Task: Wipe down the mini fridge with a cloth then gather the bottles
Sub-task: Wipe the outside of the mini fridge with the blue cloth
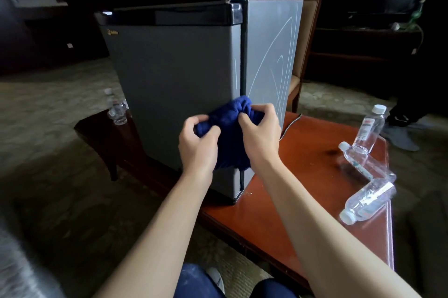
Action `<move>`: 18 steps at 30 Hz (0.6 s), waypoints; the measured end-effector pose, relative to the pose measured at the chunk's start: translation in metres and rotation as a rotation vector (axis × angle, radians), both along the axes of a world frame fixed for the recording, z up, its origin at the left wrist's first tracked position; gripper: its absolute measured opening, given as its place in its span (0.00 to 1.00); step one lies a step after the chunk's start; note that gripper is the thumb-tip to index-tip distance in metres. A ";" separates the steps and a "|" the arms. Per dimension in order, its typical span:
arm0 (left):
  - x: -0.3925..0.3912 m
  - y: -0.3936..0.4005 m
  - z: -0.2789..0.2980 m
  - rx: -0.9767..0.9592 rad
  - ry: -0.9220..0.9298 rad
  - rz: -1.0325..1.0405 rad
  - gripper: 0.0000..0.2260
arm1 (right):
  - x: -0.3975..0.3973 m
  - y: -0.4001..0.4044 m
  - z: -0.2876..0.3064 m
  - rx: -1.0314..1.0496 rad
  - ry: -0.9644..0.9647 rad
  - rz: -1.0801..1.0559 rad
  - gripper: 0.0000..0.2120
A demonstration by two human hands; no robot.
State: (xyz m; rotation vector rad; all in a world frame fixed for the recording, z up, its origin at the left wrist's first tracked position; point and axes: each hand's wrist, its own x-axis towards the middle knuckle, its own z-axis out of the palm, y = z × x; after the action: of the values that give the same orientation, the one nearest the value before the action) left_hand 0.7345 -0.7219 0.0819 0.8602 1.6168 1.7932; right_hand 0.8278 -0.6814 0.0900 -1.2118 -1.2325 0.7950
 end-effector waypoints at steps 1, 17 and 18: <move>0.000 0.000 -0.010 -0.031 0.031 0.010 0.12 | -0.001 -0.001 -0.011 -0.033 -0.006 -0.001 0.09; -0.012 0.000 -0.057 -0.182 0.071 -0.004 0.10 | -0.003 0.002 -0.062 -0.113 -0.156 -0.002 0.07; -0.012 0.000 -0.047 -0.142 0.071 0.000 0.10 | -0.003 0.002 -0.048 -0.060 -0.161 -0.005 0.07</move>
State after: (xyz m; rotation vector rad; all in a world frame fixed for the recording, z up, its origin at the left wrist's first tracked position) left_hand 0.7226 -0.7216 0.0348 0.8663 1.7653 1.6416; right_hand 0.8247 -0.6795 0.0418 -1.3488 -1.3430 0.7467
